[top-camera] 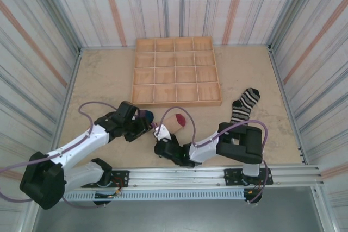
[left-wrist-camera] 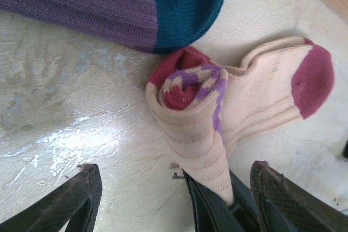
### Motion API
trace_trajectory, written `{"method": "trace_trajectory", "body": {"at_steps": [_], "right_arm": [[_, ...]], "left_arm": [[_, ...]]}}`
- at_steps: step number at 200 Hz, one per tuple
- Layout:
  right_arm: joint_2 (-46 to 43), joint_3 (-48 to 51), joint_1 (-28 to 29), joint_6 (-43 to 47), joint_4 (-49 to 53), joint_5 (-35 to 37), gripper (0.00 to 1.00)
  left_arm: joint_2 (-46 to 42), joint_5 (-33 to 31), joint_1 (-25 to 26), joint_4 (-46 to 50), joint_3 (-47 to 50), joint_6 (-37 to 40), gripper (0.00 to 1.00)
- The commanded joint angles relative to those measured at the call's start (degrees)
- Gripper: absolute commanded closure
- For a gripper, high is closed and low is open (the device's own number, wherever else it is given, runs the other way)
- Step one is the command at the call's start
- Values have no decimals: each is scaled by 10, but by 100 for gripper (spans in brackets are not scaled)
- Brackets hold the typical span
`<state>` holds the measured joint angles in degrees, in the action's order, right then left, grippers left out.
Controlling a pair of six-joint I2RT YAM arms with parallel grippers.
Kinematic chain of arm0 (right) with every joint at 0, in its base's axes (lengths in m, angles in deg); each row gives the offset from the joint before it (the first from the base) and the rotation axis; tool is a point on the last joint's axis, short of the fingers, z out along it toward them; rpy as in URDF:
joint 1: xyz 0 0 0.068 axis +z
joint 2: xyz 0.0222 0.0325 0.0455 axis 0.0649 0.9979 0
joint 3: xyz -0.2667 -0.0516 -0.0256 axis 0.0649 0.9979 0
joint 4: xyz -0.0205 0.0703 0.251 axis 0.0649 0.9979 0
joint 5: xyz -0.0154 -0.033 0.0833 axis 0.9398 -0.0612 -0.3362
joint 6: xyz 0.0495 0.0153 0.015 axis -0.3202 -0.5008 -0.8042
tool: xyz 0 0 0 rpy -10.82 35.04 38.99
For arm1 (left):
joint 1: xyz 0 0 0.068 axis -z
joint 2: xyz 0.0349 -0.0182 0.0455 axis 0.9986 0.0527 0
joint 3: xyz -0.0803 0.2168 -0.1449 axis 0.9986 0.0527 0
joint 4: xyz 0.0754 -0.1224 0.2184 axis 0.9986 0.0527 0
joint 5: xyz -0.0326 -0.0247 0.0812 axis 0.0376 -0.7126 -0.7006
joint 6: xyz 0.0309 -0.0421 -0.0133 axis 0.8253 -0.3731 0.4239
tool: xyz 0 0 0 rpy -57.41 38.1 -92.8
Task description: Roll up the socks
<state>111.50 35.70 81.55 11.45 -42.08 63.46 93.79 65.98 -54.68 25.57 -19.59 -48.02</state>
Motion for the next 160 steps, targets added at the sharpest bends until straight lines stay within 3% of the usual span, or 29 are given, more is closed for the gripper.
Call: {"method": "trace_trajectory", "body": {"at_steps": [1, 59, 101, 160], "right_arm": [[2, 59, -37, -61, 2, -148, 100], [1, 147, -129, -203, -141, -324, 100], [36, 204, -173, -342, -245, -377, 100], [93, 210, -216, -501, -286, -445, 100]], "left_arm": [[-44, -6, -4, -3, 20, -13, 26], [-62, -9, -5, 0, 23, -13, 27], [-38, -4, 0, -26, 29, -17, 28], [9, -10, 19, -63, 24, -10, 32]]}}
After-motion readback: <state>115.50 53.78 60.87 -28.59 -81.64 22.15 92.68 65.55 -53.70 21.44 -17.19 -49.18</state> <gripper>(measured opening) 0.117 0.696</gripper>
